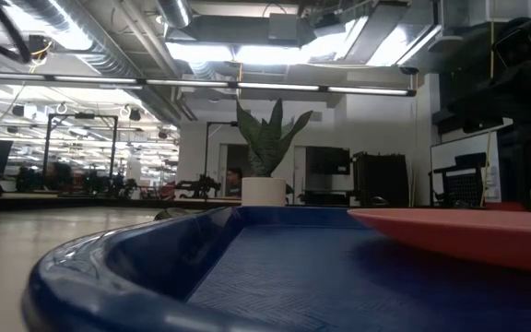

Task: Pick and place plate/cup/fork/spoon on tray
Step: Put the fork on the tray, positioned to the left of the pink plate

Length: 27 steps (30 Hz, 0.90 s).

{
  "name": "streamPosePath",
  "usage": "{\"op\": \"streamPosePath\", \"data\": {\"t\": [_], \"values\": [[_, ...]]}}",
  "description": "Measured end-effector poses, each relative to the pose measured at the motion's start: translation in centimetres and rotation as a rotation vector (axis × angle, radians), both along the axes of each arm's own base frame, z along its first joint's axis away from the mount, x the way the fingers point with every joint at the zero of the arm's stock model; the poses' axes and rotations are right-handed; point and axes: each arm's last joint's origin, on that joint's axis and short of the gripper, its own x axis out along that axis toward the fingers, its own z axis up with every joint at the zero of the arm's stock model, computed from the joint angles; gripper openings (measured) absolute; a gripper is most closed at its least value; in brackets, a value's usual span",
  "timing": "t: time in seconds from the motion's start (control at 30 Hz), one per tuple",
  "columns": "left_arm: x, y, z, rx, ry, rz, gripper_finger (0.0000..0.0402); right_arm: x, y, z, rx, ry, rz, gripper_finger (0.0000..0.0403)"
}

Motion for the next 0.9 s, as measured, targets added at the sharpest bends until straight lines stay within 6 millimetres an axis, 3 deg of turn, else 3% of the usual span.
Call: {"op": "streamPosePath", "data": {"t": [0.3, 0.9], "values": [[1.4, 1.2, -0.2, -0.028, 0.016, 0.0, 0.0014, 0.0, 0.0, 0.0, 0.0, 0.0, 0.0, 0.0045], [4.6, 6.4, -0.3, 0.023, 0.041, -0.041, 0.0013, 0.0, 0.0, 0.0, 0.0, 0.0, 0.0, 0.0045]]}}
